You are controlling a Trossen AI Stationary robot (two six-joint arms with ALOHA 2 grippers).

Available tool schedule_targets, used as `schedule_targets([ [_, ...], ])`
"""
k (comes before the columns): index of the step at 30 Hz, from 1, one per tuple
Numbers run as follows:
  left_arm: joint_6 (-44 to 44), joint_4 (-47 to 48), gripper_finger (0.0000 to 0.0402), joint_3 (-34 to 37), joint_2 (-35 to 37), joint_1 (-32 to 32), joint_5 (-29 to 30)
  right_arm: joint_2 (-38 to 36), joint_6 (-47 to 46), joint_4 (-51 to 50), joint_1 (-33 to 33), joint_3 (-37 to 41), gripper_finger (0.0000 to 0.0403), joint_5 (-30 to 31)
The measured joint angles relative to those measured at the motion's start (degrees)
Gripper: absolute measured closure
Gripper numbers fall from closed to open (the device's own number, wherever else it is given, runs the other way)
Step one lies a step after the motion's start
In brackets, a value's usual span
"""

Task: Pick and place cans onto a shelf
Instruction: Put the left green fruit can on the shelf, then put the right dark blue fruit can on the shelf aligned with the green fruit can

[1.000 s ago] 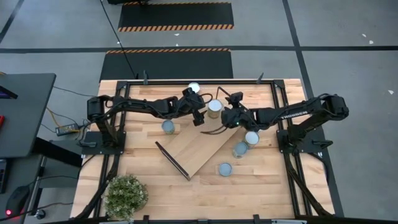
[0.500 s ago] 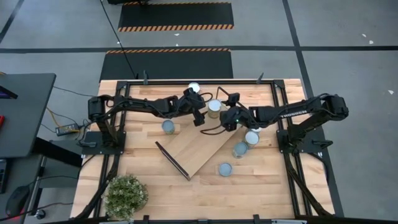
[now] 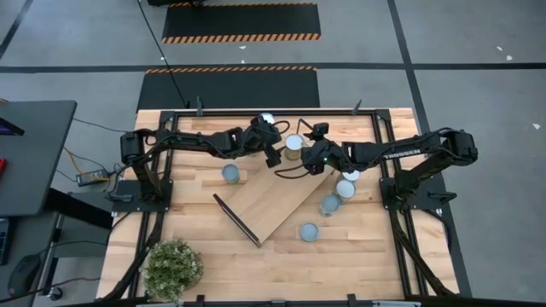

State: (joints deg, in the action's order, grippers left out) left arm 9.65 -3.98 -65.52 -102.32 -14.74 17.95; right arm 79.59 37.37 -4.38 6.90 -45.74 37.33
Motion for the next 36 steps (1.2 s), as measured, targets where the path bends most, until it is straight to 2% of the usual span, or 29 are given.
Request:
schedule_targets([
  [4, 0.08, -0.09, 0.0049, 0.00, 0.00, 0.00, -0.19, 0.00, 0.13, 0.00, -0.06, 0.00, 0.0142, 0.93],
  [9, 1.61, 2.44, 0.0049, 0.07, 0.75, 0.00, -0.25, -0.11, 0.06, -1.00, -2.68, 0.00, 0.0142, 6.14],
  [15, 1.34, 6.93, 0.0049, 0.04, 2.28, -2.06, -7.07, -0.56, -4.02, -5.68, -7.93, 0.02, 0.0142, 6.53],
  [23, 0.45, 8.38, 0.0049, 0.04, 3.42, -3.23, -9.18, -6.36, -18.91, -12.49, -16.95, 0.02, 0.0142, 5.30],
  [27, 0.47, 10.72, 0.0053, 0.12, 6.18, -1.40, -5.81, -9.48, -28.12, -15.19, -21.73, -0.17, 0.0142, 4.24],
  [31, 0.51, 12.34, 0.0061, 0.33, 10.02, 1.20, -4.22, -9.39, -37.33, -24.93, -24.88, -4.79, 0.0142, 3.45],
  [36, 1.07, 10.91, 0.0075, 6.56, 16.37, 3.43, -1.21, -6.32, -46.30, -39.33, -26.04, -13.09, 0.0142, 2.16],
])
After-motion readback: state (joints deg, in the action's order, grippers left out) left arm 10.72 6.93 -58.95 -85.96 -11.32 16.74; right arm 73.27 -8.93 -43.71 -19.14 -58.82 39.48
